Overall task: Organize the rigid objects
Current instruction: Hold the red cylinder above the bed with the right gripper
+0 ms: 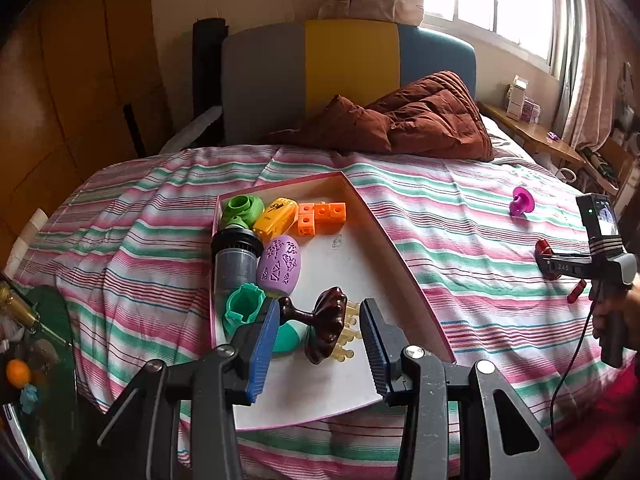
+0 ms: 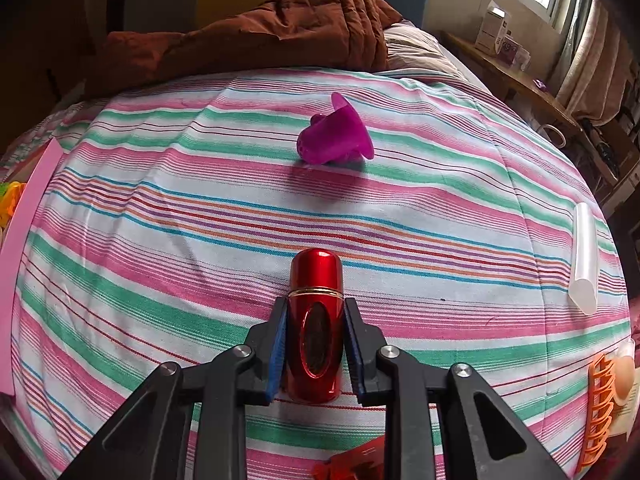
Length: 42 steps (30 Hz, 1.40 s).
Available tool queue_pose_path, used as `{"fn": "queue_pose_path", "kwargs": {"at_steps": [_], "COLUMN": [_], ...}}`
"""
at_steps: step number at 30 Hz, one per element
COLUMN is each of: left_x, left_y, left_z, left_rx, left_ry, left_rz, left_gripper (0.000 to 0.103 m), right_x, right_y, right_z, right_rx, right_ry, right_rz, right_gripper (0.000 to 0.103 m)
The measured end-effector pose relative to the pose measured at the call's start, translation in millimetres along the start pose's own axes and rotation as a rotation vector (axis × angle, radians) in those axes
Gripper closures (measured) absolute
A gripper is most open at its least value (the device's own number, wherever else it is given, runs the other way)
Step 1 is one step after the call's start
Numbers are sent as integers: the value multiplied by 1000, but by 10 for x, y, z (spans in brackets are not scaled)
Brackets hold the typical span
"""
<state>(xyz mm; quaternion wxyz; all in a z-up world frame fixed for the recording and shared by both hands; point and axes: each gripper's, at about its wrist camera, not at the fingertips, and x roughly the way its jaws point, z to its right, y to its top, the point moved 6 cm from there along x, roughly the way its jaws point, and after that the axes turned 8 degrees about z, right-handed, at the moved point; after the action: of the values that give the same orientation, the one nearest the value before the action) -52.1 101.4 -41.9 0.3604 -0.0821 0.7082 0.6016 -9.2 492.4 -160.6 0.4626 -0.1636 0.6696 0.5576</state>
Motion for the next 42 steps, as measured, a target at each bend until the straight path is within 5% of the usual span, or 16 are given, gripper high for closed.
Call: {"fn": "queue_pose_path", "kwargs": {"at_steps": [12, 15, 21, 35, 42], "left_x": [-32, -38, -22, -33, -38], "left_y": [-149, -206, -309, -301, -331], "left_z": [-325, -390, -444, -327, -289], "left_rx": [-66, -69, -79, -49, -30], "left_ry": [42, 59, 75, 79, 79], "left_rz": [-18, -22, -42, -40, -40], "left_gripper": [60, 60, 60, 60, 60], "right_x": [-4, -31, -104, -302, -254], "right_y": [-3, -7, -62, -256, -255], "right_z": [-112, -195, -635, -1441, -1409], "right_rx": [-33, -11, -123, -451, -433], "right_ry": [20, 96, 172, 194, 201], "right_rz": [11, 0, 6, 112, 98], "right_gripper": [77, 77, 77, 77, 77]}}
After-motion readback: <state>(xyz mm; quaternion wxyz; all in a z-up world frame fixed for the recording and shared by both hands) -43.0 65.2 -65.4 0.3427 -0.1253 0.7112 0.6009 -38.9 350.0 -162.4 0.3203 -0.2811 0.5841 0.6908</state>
